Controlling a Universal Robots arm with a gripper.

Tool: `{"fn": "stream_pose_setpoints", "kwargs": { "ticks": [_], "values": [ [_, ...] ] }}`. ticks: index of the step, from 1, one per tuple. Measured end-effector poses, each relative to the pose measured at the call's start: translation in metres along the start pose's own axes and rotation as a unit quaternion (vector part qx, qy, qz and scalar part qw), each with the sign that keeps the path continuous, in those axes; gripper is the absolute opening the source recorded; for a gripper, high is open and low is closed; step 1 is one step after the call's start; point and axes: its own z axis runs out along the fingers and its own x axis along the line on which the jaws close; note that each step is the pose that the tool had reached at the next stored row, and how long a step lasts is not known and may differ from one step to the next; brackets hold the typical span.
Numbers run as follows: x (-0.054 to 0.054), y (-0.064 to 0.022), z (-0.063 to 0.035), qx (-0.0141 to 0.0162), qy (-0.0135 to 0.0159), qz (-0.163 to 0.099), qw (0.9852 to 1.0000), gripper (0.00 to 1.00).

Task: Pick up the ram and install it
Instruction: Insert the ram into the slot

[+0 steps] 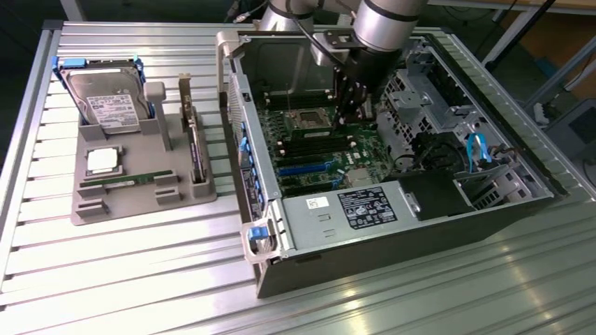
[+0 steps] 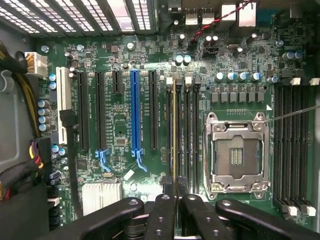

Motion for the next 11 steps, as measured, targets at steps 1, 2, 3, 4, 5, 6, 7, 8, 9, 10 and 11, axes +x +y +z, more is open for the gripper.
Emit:
{"fn": "stream_pose_setpoints", "kwargs": {
  "ticks": [1,2,3,4,5,6,7,8,9,10,11],
  "values": [
    [0.000,0.0000,0.0019,0.0000,0.0000,0.000,1.0000,0.12],
    [0.000,0.0000,0.0042,0.0000,0.0000,0.000,1.0000,0.12],
    [0.000,0.0001,0.0078,0.0000,0.0000,0.000,1.0000,0.12],
    [0.000,0.0001,0.0106,0.0000,0.0001,0.000,1.0000,0.12],
    [0.000,0.0002,0.0133,0.0000,0.0000,0.000,1.0000,0.12],
    [0.000,0.0002,0.0159,0.0000,0.0000,0.000,1.0000,0.12],
    [0.000,0.0002,0.0172,0.0000,0.0000,0.000,1.0000,0.12],
    [0.000,0.0003,0.0195,0.0000,0.0000,0.000,1.0000,0.12],
    [0.000,0.0003,0.0204,0.0000,0.0001,0.000,1.0000,0.12],
    [0.000,0.0003,0.0204,0.0000,0.0001,0.000,1.0000,0.12],
    [0.000,0.0003,0.0205,0.0000,0.0001,0.000,1.0000,0.12]
  ]
}}
